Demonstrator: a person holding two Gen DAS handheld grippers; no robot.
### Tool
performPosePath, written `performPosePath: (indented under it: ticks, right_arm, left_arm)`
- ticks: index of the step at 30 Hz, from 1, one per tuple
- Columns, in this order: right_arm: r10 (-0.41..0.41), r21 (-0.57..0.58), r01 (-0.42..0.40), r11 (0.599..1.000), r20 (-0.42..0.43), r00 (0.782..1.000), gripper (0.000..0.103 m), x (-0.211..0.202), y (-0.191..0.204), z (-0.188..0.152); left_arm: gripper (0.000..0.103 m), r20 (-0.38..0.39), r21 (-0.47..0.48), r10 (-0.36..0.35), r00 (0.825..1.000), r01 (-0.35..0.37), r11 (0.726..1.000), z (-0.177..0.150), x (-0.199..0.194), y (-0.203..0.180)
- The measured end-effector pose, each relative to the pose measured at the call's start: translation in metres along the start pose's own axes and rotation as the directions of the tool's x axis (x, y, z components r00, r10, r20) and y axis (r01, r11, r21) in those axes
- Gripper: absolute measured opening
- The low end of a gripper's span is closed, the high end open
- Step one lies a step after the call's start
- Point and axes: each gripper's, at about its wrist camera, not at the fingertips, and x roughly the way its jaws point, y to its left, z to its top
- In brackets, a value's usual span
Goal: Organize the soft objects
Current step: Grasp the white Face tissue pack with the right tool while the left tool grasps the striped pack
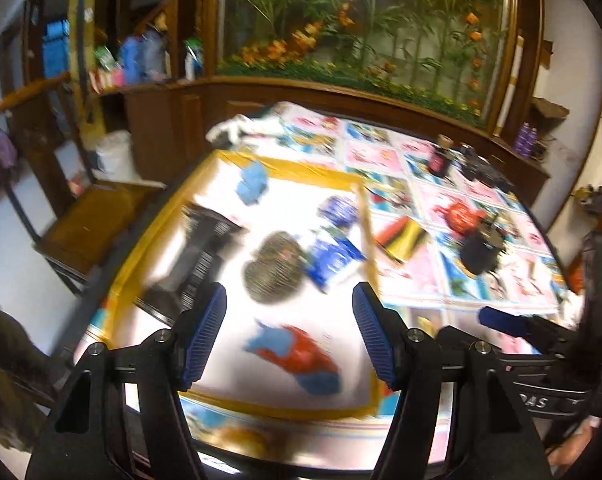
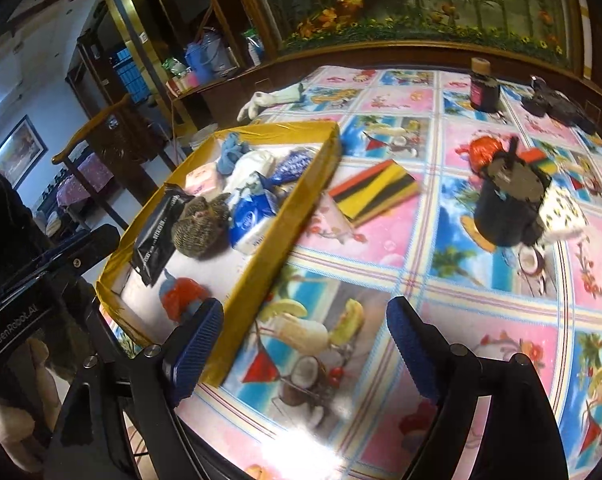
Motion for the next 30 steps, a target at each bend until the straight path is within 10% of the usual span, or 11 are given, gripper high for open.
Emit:
performPosePath:
  ticks: [9, 15, 20, 30]
  right_arm:
    - [-0.15, 0.157, 0.143, 0.977, 0.034, 0.988, 0.084, -0.025, -0.08, 0.0]
    - [-0.51, 0.351, 0.471, 0.809, 0.024, 0.86, 0.088, -0.051, -0.189, 0.027]
    - [-0.552, 0.482, 0.507, 0.714, -0.058, 0.832, 0.088, -0.052, -0.251, 0.037]
    - [-0.586, 0.478, 0.568, 0.67, -0.129, 0.8, 0.088, -0.011, -0.268, 0.039]
  left_arm:
    - [0.065, -0.075, 0.025, -0.165, 0.983, 0.167, 0.986, -0.017, 0.008, -0.035]
    - [0.064, -0.093, 0.036, -0.251, 0.964, 0.255, 0.966, -0.02, 0.009, -0.05]
    - [0.064, -0.12, 0.058, -0.305, 0.945, 0.314, 0.948, -0.017, 0.01, -0.065]
    - [0.065, -0.173, 0.338, -0.146, 0.974, 0.198, 0.92, 0.032, 0.071, -0.138]
